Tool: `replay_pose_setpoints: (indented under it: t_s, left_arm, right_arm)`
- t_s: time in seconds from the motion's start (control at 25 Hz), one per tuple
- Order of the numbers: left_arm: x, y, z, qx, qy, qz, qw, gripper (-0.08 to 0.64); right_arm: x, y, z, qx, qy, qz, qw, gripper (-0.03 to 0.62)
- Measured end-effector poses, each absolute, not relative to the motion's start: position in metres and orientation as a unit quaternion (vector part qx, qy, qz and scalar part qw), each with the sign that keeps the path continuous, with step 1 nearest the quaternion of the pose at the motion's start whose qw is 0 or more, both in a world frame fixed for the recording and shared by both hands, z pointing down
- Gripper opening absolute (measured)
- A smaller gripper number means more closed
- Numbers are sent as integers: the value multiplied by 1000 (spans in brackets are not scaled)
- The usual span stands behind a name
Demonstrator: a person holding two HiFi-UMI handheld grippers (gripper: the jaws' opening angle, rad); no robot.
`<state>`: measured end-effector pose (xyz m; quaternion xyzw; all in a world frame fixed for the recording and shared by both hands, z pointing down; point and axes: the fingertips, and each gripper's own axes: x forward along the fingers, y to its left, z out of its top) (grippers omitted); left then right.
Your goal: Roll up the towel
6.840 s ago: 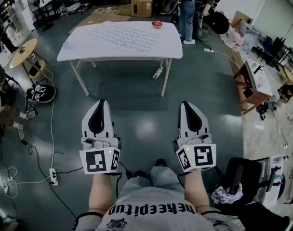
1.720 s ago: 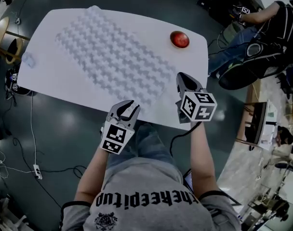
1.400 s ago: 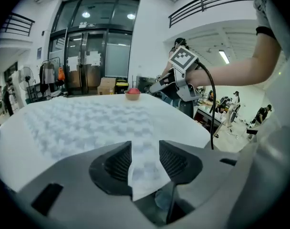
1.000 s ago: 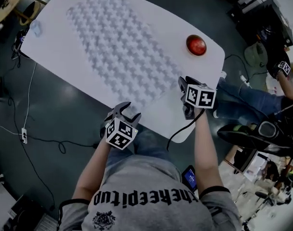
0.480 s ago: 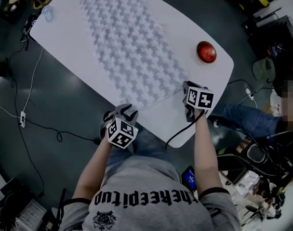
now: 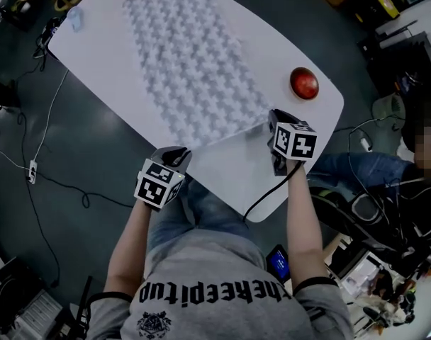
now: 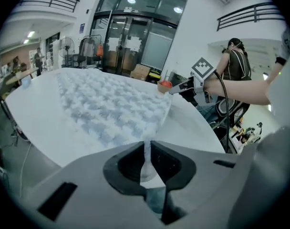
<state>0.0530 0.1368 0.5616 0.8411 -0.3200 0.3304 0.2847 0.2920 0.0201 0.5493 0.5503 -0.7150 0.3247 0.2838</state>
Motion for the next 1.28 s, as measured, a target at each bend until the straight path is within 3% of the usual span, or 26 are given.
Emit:
replay_pose_setpoints:
  t_s: [0.52,0.76,0.92,1.08,1.28]
  left_arm:
    - [35,72,579,811,-379,386,223,54]
    - [23,61,575,814,-391,378,204,163]
    - [16,51,550,830,-411,335,176,179]
    - [32,55,536,845,-392,337,133,179]
    - [64,77,553,862,-315,384,102,186]
  right_arm:
    - [263,-50,555,514,-749,248,337,43]
    - [247,-67,546,500,-776,214,320,88]
    - [234,-64,521,456,-821,156,307,100]
    - [216,-35,516,347,-867,91,347,103]
    - [202,10,544,192,-862,14,468,124]
